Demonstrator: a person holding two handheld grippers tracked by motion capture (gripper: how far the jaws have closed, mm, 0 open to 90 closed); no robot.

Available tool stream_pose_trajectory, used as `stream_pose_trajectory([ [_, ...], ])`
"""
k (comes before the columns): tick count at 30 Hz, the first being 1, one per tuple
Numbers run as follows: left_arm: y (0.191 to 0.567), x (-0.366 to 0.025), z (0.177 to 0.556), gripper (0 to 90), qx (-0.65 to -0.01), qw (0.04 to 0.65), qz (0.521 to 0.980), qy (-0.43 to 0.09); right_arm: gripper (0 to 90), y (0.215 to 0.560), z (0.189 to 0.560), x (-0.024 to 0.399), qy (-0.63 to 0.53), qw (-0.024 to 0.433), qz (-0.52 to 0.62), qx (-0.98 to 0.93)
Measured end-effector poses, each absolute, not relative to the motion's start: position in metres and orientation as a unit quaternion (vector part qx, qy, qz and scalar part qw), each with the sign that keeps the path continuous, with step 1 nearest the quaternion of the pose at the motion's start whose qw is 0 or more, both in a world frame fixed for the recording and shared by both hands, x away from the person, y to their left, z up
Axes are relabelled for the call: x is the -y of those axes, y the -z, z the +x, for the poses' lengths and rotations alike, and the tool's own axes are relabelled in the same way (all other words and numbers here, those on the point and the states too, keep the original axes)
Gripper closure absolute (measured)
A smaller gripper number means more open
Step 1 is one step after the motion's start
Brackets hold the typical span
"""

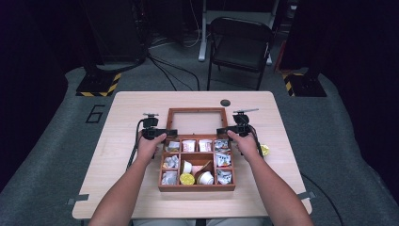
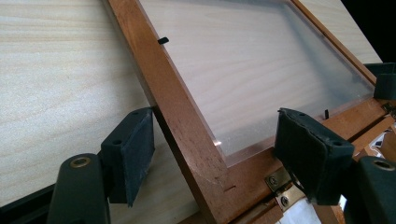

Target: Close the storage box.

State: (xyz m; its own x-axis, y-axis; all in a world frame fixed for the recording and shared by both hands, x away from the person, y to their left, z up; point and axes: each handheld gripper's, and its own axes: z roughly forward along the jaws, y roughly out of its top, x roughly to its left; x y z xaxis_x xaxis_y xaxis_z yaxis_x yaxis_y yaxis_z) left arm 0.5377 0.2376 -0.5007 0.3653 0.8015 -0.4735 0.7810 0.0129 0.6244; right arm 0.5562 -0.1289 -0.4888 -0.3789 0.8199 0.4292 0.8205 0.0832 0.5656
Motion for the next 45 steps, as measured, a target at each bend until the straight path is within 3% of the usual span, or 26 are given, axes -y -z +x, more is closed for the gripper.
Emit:
stream_pose_trajectory([
  [5, 0.502, -0.238, 0.539, 28.1, -0.565, 0.438, 0.699, -0.011, 29.3, 0.486, 0.561, 0.125, 0.367, -0.016, -0.547, 0.752],
  [17, 0.505, -0.237, 0.541, 30.6, -0.566, 0.441, 0.696, -0.004, 28.7, 0.491, 0.564, 0.125, 0.375, 0.017, -0.563, 0.736],
  [27, 0.499, -0.239, 0.538, 35.3, -0.562, 0.439, 0.701, -0.017, 34.3, 0.484, 0.561, 0.128, 0.378, 0.002, -0.557, 0.74],
  [45, 0.477, -0.245, 0.53, 36.4, -0.536, 0.482, 0.693, -0.034, 35.4, 0.459, 0.548, 0.131, 0.416, -0.032, -0.533, 0.736],
])
